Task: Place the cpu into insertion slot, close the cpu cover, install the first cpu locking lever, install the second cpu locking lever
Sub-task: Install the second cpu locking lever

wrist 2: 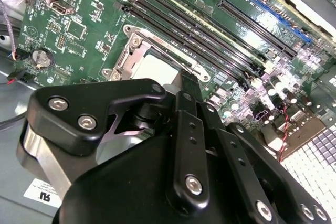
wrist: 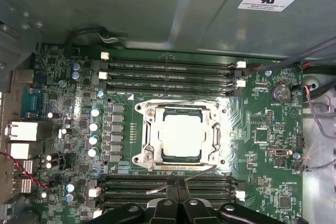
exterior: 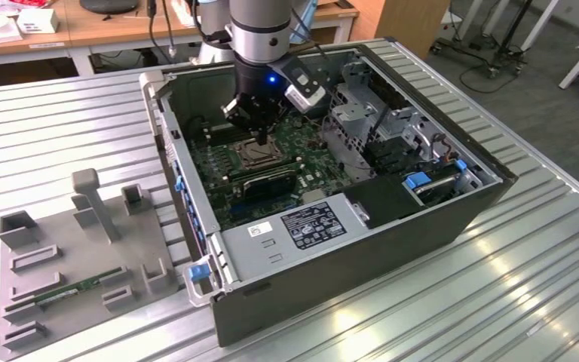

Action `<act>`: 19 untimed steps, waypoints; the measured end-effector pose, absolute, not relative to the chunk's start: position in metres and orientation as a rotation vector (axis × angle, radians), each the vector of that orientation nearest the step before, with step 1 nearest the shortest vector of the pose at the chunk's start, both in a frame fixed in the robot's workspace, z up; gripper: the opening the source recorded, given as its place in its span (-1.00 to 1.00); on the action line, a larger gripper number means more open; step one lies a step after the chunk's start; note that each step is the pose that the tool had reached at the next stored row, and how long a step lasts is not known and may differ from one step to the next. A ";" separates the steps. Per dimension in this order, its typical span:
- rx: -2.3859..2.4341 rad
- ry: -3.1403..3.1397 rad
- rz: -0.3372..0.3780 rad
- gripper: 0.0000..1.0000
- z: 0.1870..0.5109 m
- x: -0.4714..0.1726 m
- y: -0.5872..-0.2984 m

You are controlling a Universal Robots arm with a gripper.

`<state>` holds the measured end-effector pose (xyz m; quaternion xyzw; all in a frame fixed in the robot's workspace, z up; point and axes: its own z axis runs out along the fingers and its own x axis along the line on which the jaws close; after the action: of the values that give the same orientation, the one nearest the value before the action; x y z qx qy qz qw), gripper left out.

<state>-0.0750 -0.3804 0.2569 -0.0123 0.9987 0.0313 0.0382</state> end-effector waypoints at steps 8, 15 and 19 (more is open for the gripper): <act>-0.038 3.064 0.093 -0.79 0.243 -0.076 -0.380; -0.038 3.064 0.092 -0.79 0.236 -0.078 -0.380; -0.038 3.064 0.092 -0.79 0.235 -0.078 -0.380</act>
<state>-0.0777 -0.3804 0.2351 -0.0123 0.9987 0.0300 0.0381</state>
